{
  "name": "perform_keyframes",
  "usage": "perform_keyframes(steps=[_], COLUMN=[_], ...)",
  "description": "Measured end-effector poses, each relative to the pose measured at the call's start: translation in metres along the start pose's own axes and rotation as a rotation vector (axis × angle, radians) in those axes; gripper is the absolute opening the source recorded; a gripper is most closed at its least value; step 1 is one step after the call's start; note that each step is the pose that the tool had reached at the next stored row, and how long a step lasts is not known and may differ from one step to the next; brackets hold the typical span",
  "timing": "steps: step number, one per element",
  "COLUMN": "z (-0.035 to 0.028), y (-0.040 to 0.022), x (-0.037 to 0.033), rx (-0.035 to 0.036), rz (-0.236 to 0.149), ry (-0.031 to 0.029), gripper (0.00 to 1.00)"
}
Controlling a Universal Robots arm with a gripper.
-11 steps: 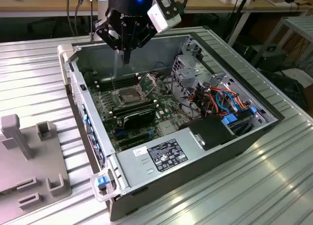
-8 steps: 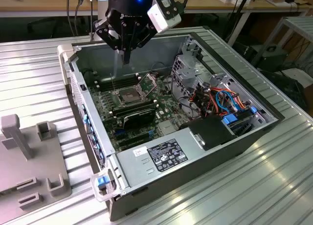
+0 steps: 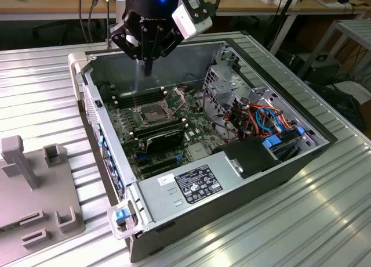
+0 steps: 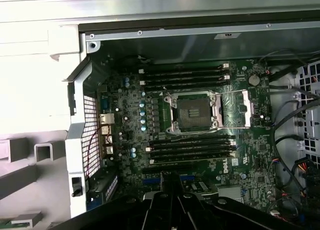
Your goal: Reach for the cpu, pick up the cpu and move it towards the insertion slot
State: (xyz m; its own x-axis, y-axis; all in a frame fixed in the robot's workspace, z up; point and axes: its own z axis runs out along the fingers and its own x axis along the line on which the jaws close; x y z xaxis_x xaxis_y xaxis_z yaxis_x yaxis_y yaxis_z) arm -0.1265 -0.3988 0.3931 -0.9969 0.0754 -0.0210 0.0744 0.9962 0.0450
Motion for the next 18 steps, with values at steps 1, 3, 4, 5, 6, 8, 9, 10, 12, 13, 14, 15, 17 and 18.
perform_keyframes(steps=[1,3,4,5,6,8,9,10,12,13,14,15,17,18], z=[0.0000,0.0000,0.0000,0.0001,0.0001,0.0002,0.0003,0.0003,0.0003,0.0003,0.0003,0.0003,0.0004,0.0004], y=[-0.0001,-0.0002,-0.0002,-0.0002,-0.0003,-0.0003,-0.0004,-0.0004,-0.0005,-0.0005,-0.0006,-0.0006,-0.0007,-0.0007], x=[0.0004,0.0016,0.0023,0.0028,0.0031,0.0040,0.0050,0.0055,0.0064,0.0068,0.0073,0.0079,0.0087,0.0091], rx=[0.0001,0.0003,0.0003,0.0005,0.0005,0.0007,0.0005,0.0006,0.0008,0.0008,0.0008,0.0009,0.0010,0.0010], rz=[0.000,0.000,0.000,0.000,0.000,0.000,0.000,0.000,0.000,0.000,0.000,0.000,0.000,0.000], ry=[0.0010,0.0024,0.0030,0.0041,0.0051,0.0069,0.0077,0.0083,0.0095,0.0099,0.0105,0.0111,0.0120,0.0124], gripper=[0.11,0.11,0.11,0.11,0.11,0.11,0.11,0.11,0.11,0.11,0.11,0.11,0.11,0.11])
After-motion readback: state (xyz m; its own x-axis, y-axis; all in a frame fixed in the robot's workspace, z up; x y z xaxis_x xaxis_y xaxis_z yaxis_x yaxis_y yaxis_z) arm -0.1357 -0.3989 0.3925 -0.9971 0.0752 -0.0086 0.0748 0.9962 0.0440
